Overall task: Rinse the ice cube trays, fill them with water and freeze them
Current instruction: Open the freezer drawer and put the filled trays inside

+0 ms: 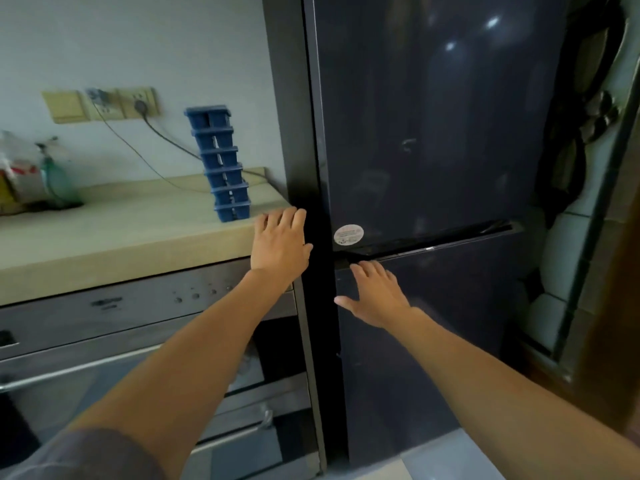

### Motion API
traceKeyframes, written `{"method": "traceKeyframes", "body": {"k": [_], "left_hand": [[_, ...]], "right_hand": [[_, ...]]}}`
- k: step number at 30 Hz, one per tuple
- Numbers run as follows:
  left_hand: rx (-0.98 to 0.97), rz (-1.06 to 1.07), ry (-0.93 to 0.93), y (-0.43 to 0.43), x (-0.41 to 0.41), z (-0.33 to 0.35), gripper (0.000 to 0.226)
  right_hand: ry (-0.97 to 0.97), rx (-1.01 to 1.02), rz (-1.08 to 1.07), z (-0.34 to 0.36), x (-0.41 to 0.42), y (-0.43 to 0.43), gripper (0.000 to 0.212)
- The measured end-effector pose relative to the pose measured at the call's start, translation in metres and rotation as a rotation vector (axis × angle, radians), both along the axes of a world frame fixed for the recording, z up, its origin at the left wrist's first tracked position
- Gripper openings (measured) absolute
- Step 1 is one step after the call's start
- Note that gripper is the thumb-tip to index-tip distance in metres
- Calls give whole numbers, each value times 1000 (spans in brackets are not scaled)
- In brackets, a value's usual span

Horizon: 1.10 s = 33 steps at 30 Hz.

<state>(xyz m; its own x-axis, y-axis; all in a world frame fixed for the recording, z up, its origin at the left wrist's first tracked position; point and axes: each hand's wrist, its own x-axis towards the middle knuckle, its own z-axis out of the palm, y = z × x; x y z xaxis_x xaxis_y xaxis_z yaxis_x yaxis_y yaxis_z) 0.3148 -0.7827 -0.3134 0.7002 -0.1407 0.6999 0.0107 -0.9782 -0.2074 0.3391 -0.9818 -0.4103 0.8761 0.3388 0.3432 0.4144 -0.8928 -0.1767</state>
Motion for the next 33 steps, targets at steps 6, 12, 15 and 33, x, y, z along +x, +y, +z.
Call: {"method": "traceKeyframes", "body": {"k": [6, 12, 15, 33], "left_hand": [[-15, 18, 56, -5, -5, 5, 74], [-39, 10, 166, -5, -10, 14, 78], [-36, 5, 199, -6, -11, 19, 76], [-288, -553, 394, -175, 37, -84, 53]], "right_hand": [[60, -97, -27, 5, 20, -2, 95], [140, -70, -41, 34, 18, -1, 92], [141, -76, -45, 47, 0, -15, 76], [242, -135, -562, 126, -36, -201, 53]]}}
